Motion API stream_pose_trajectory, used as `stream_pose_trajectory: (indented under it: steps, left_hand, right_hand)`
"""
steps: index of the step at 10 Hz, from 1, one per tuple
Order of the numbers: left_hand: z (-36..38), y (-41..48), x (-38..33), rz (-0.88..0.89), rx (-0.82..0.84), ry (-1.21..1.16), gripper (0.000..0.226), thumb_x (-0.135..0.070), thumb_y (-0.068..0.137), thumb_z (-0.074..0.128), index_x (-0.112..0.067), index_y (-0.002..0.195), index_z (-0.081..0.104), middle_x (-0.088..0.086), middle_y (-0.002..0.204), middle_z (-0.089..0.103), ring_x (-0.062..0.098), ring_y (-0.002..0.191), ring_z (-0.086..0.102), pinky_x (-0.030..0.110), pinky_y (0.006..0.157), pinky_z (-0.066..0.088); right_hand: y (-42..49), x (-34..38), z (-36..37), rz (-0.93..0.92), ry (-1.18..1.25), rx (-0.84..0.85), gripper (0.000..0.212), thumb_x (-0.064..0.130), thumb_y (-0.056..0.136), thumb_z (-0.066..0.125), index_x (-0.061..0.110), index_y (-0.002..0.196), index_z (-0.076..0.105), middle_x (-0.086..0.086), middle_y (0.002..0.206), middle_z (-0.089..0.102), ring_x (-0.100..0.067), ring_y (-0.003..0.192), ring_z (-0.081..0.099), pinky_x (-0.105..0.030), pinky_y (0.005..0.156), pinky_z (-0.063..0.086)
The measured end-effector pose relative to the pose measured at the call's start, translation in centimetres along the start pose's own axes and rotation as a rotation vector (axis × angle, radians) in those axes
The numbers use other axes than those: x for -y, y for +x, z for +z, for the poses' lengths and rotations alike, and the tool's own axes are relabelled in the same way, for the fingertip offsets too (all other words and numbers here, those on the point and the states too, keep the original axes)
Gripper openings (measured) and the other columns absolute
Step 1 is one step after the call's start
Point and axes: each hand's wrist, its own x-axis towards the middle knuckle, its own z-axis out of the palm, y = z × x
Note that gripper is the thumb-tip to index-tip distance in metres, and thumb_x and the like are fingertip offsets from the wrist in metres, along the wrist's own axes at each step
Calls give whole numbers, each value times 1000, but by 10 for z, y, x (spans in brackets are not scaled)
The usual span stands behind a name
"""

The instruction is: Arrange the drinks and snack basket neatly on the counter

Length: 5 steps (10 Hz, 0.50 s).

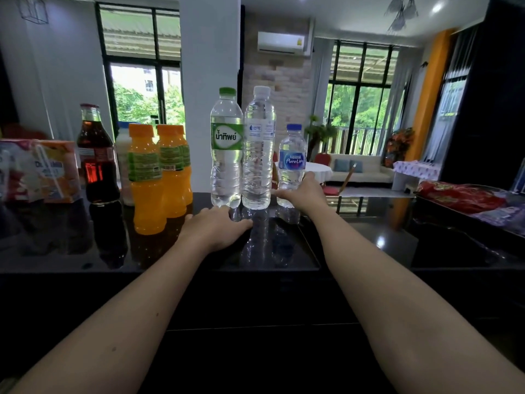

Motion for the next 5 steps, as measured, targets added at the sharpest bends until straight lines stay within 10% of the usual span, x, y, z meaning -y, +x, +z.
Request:
stream_pose_trajectory:
  steps: [3, 4, 5]
  left_hand:
    - [1, -4, -1, 13, -138, -73, 46, -53, 90, 49, -18, 116, 62, 5, 116, 63, 24, 101, 59, 38, 85, 52]
    - [-1, -22, -11, 73, -545, -17, 28, -31, 94, 44, -17, 93, 67, 1, 84, 66, 20, 75, 60, 27, 59, 46]
    - [3, -47, -12, 72, -502, -92, 28, -31, 94, 39, -19, 95, 64, 1, 91, 67, 20, 77, 60, 29, 64, 51]
  right_hand:
    - [-19, 1, -2, 122, -248, 138, 115, 57, 80, 66, 5, 150, -9, -22, 156, 7, -40, 142, 19, -50, 113, 25]
    - [-50, -4, -10, 86, -430, 161, 87, 54, 92, 44, 0, 151, 8, -20, 155, 20, -35, 141, 25, -45, 115, 23]
    - [-80, -7, -20, 60, -534, 200, 71, 52, 96, 25, 3, 147, 29, -15, 153, 31, -32, 140, 29, -48, 115, 22]
